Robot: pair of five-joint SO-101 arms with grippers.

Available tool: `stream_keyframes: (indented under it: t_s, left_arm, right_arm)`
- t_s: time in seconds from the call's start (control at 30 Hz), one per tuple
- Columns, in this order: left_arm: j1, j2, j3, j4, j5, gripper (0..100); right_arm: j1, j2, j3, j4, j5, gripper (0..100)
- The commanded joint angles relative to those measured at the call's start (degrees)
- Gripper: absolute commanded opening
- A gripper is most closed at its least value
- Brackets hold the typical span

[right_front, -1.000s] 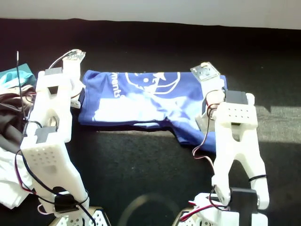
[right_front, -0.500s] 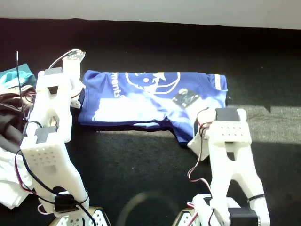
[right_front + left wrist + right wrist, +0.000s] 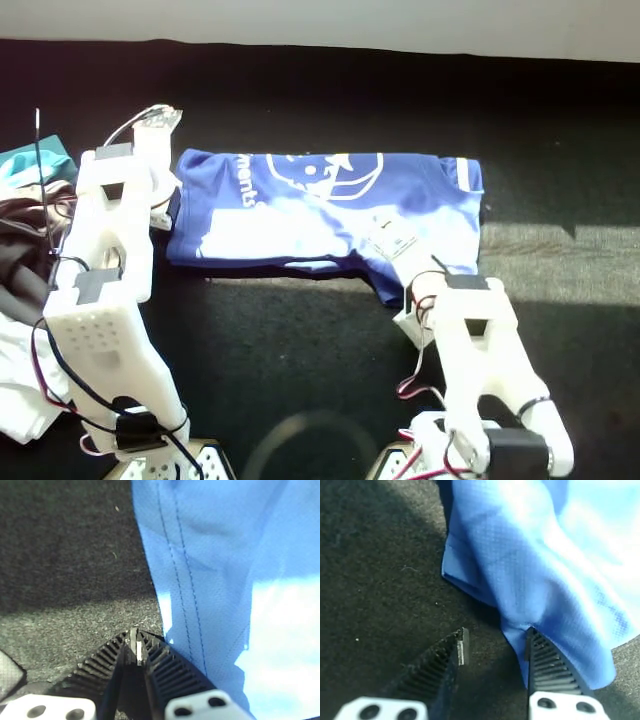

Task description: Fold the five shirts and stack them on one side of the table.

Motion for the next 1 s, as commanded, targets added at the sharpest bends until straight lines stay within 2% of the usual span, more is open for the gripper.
stream_keyframes:
  t_s: [0.0, 0.2, 0.33, 0.67, 0.83, 0.97]
  left_arm:
    - [-0.04, -0.22, 0.13, -1.85, 0.18, 1]
    - [-0.04, -0.22, 0.13, -1.85, 0.18, 1]
    - [-0.04, -0.22, 0.13, -1.85, 0.18, 1]
    - [-0.04, -0.22, 0.13, -1.85, 0.18, 1]
    - [-0.04, -0.22, 0.13, -1.85, 0.18, 1]
    - [-0.04, -0.22, 0.13, -1.85, 0.18, 1]
  right_arm:
    - [1.54, 4.62, -4.88, -2.95, -2.37, 18.7]
    - [1.71, 12.97, -13.41, -2.95, -3.78, 16.6]
    - [1.71, 15.52, -17.98, -2.68, -3.87, 0.0]
    - [1.71, 15.87, -37.93, 3.38, -3.87, 0.6]
    - [1.63, 28.18, -50.15, 3.65, -4.13, 0.9]
    - [1.71, 39.52, -62.73, 6.73, -9.85, 1.0]
